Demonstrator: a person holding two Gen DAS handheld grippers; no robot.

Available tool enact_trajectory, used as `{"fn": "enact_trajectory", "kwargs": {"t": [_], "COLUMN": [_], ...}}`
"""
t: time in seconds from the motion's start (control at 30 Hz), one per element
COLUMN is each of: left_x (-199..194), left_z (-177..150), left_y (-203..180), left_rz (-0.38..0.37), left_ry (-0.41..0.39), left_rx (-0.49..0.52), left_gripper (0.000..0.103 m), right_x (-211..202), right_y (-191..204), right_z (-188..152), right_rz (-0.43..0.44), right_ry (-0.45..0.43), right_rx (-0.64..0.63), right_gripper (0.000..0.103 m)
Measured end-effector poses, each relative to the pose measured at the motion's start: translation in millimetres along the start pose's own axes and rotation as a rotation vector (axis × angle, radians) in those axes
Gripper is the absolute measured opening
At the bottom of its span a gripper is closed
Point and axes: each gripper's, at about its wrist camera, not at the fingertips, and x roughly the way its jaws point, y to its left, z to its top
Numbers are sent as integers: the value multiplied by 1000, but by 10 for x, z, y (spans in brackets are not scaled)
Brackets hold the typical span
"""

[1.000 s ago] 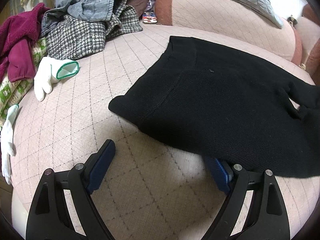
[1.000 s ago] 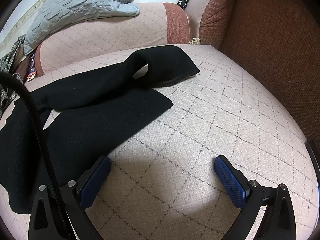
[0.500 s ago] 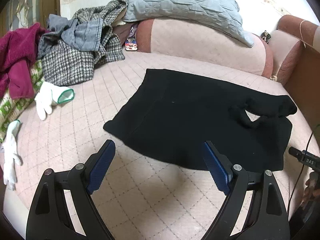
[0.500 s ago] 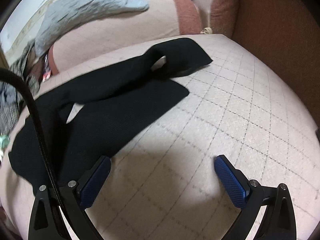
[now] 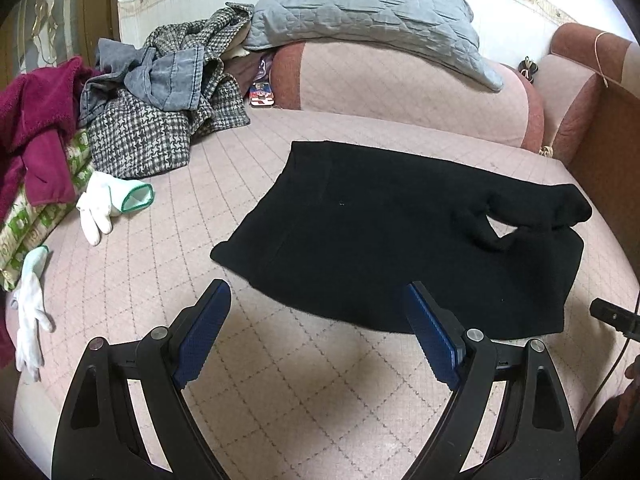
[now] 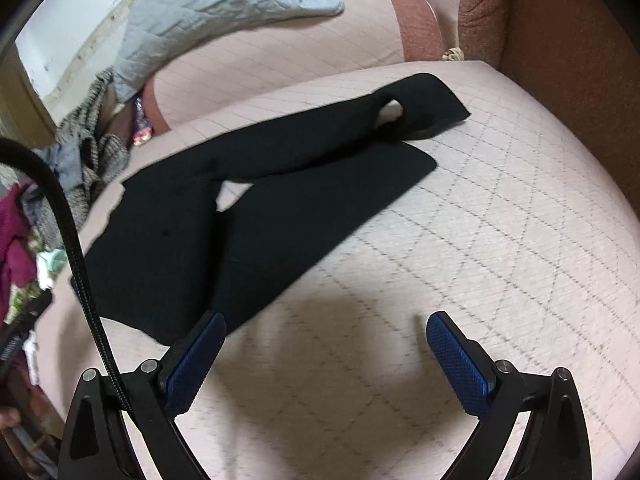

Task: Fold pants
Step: 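Move both grippers toward the black pants lying on the sofa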

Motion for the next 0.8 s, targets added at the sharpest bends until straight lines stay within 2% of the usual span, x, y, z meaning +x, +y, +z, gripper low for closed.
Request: {"fn": "enact_trajectory", "kwargs": {"t": [0.27, 0.4, 0.63, 0.8], "left_x": [123, 227, 424, 540], "left_z": [-38, -51, -67, -69], "left_y": [-6, 27, 65, 116], "left_rz": [-10, -49, -84, -82], "left_ry": [45, 87, 160, 192], "left_rx": [-18, -62, -142, -209], "left_gripper": [88, 88, 88, 88], "right_x": [-30, -14, 60, 117], "right_y": [12, -29, -122, -129], "right_z": [-12, 22, 66, 145], "right_rz": [95, 126, 158, 146], "right_ry": [-18, -31, -33, -33], "right_rx": [26, 25, 53, 60], "right_gripper": [100, 94, 93, 93]}}
